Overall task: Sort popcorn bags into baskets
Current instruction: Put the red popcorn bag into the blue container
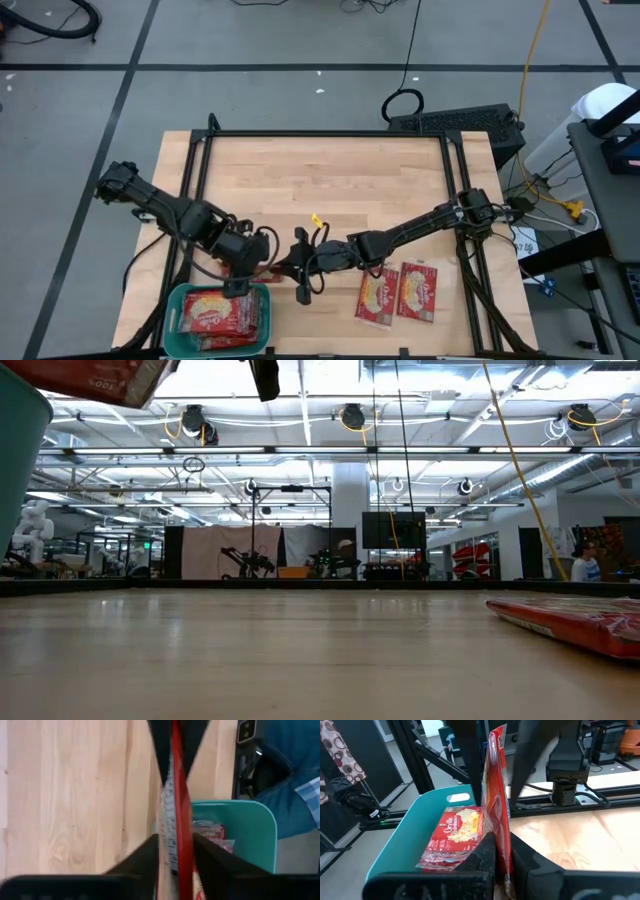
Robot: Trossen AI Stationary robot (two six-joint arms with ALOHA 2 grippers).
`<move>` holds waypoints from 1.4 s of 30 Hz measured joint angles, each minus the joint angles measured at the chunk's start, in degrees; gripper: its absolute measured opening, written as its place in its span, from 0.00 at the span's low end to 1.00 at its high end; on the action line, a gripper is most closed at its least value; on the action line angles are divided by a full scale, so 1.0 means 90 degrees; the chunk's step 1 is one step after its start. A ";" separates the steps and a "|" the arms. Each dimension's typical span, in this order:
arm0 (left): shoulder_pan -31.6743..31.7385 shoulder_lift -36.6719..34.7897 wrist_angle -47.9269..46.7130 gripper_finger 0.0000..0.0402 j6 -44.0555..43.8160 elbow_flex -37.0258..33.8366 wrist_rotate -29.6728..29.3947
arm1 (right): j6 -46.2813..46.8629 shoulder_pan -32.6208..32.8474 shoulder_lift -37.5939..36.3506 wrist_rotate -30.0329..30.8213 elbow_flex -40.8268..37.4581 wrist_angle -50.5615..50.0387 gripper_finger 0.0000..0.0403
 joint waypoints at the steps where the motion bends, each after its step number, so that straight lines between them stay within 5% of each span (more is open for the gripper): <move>1: -0.0035 0.0000 -0.0006 0.23 -0.0002 0.0000 0.0025 | -0.0035 0.0000 -0.0001 0.0000 -0.0002 0.0000 0.03; 4: -0.0203 0.0000 -0.0053 0.05 -0.0050 0.0002 0.0057 | -0.0190 0.0000 0.0000 -0.0022 -0.0002 0.0024 0.06; 16: -0.1747 -0.0426 -0.0545 0.03 -0.1724 0.0002 0.0359 | -0.0638 0.0223 -0.0035 0.0005 -0.0002 -0.0097 0.35; 26: -0.3381 -0.0537 -0.0415 0.06 -0.3217 -0.0043 -0.1307 | -0.0762 0.0347 -0.0040 0.0002 -0.0005 -0.0510 0.39; 31: -0.3538 -0.0594 -0.0254 0.03 -0.3445 -0.0737 -0.1512 | -0.0715 0.0352 -0.0040 0.0002 -0.0005 -0.0567 0.39; 42: -0.3544 -0.1941 0.1975 0.05 -0.3460 -0.2834 -0.1116 | -0.0709 0.0352 -0.0040 0.0000 -0.0005 -0.0613 0.39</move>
